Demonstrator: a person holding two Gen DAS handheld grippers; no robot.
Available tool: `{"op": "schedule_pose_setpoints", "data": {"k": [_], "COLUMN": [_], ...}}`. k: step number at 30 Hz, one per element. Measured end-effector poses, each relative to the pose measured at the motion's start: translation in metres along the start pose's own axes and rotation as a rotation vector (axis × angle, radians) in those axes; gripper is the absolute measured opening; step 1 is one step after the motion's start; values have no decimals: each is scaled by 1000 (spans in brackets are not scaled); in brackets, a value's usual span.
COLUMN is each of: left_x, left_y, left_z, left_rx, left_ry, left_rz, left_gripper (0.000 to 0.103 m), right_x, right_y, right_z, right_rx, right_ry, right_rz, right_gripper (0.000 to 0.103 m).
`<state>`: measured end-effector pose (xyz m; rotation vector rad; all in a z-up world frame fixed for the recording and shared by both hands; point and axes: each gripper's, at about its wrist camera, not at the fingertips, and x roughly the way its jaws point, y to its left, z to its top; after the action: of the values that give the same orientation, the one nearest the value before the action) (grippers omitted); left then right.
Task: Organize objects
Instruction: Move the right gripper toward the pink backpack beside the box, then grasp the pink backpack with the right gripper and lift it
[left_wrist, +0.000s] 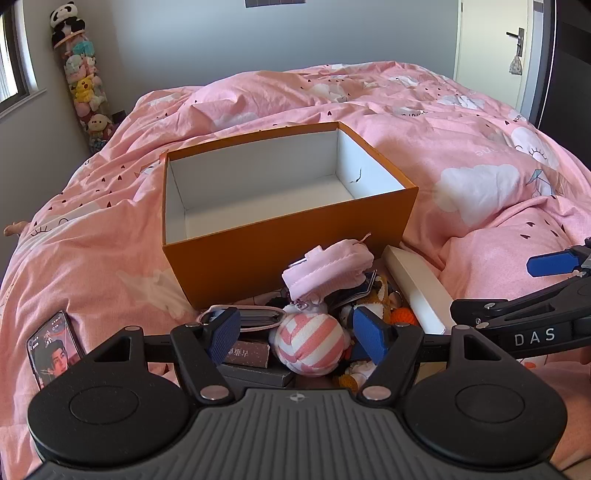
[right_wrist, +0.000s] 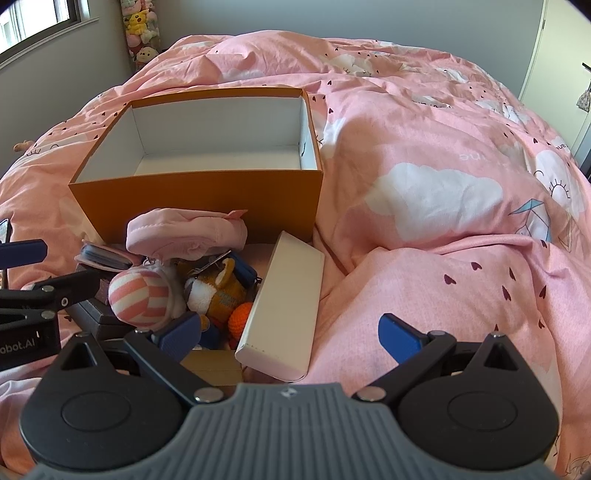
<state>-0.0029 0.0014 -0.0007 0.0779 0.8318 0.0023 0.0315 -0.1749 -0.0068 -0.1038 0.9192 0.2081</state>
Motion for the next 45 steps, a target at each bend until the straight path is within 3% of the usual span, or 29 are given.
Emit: {"op": "schedule_pose_setpoints", "data": {"k": [12, 20, 22, 26, 31, 38, 45], "left_x": [0, 4, 5, 11, 26, 51, 69], "left_y": [-2, 4, 6, 9, 12, 21, 29], "left_z": [0, -1, -1, 3, 8, 13, 16], "left_rx": [5, 2, 14, 38, 36, -3, -47], "left_ry": [1, 7, 4, 1, 14, 56, 82], "left_rz": [2, -37, -45, -54, -104, -140, -182], "left_gripper": [82, 76, 74, 67, 61, 46, 33], "right_x": [1, 5, 7, 16, 31, 52, 73], "right_y": [0, -1, -2, -1, 12, 42, 62], "right_z": [-1, 1, 4, 11, 22, 30, 32], "right_rx": [1, 8, 4, -28, -157, -435, -579], "right_ry": [6, 2, 1, 17, 18, -63, -85], "right_rz": [4, 29, 43, 69, 134, 154, 182], "right_gripper": [102, 101, 98, 82, 76, 71, 69]}}
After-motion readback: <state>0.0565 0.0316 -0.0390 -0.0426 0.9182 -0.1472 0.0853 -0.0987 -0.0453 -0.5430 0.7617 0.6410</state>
